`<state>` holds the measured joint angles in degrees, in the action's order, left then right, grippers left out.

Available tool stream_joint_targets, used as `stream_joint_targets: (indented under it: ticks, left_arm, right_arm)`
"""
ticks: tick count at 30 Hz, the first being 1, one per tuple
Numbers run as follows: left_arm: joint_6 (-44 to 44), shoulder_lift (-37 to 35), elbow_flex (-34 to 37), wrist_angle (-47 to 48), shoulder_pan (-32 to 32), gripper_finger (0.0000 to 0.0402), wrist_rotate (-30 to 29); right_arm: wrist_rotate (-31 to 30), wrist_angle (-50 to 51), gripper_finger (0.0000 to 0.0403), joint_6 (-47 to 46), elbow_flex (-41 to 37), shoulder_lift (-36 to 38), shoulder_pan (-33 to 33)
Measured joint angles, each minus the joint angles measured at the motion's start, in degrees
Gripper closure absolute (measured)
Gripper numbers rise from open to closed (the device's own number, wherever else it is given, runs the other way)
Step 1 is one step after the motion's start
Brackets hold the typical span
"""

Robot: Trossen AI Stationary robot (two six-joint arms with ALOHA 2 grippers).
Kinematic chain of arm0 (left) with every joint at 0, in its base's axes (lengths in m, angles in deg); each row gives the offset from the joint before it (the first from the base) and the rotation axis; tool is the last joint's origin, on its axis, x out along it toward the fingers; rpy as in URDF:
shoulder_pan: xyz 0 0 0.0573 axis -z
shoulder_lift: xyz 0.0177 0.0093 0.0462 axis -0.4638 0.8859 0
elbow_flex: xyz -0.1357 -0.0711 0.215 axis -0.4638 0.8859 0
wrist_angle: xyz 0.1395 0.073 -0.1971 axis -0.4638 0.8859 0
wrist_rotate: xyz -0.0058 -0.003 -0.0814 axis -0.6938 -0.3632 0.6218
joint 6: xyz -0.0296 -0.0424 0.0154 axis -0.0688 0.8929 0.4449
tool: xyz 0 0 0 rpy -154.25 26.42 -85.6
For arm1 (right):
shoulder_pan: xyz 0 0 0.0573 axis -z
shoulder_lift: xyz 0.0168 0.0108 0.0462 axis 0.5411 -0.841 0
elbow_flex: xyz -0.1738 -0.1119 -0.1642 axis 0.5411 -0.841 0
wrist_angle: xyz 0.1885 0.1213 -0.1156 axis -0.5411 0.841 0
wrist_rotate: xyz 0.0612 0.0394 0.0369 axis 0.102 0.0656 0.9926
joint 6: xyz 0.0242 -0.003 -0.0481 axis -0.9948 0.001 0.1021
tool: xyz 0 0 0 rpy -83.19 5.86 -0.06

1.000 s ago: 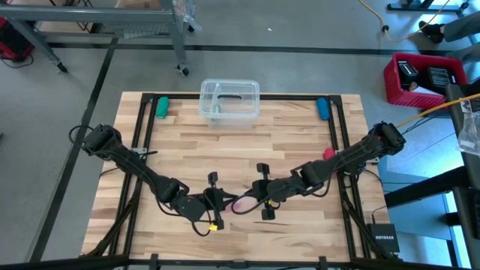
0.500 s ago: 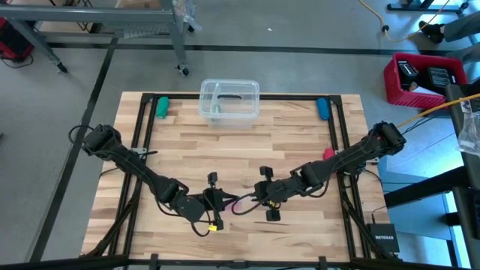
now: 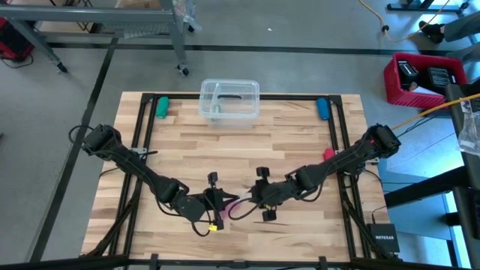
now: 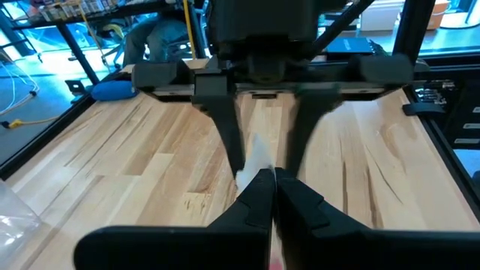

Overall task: Roll bandage
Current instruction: Close the transparent zip bag

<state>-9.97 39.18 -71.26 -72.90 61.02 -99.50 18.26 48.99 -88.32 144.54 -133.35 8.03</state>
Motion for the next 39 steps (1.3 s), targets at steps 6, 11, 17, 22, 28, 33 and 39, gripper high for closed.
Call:
stream_joint_targets:
  ticks: [6, 11, 17, 22, 28, 33, 39]
  left_arm:
    - [-0.24, 0.0, 0.0, -0.07, 0.11, 0.0401, 0.0]
    - [-0.22, 0.0, 0.0, -0.09, 0.11, 0.0401, 0.0]
    - [-0.22, -0.02, 0.0, -0.05, 0.15, 0.0401, 0.0]
    - [-0.24, -0.02, 0.0, -0.07, 0.15, 0.0401, 0.02]
    - [-0.09, -0.02, 0.0, -0.03, 0.24, 0.0401, 0.02]
    - [-0.22, -0.02, 0.0, -0.03, 0.37, 0.0401, 0.02]
    - [-0.27, -0.07, 0.0, 0.45, 0.39, 0.0401, 0.02]
  right_arm:
    - [-0.64, 3.83, 0.0275, -2.87, 0.02, 1.06, 0.02]
    - [-2.9, 3.06, 0.0276, -1.65, 0.02, 1.07, 0.0]
    - [2.05, 10.66, 0.0276, -3.32, 2.15, 1.9, 0.04]
    - [3.46, 10.37, 0.0255, -3.07, 3.37, 2.93, 0.0]
    - [1.49, 2.12, 0.0216, 1.44, 2.43, 0.93, 0.17]
    - [0.42, 1.63, 0.0224, 4.03, 2.36, -1.64, 0.87]
    - [0.74, 1.7, 0.0333, 6.2, 2.36, -1.83, 0.7]
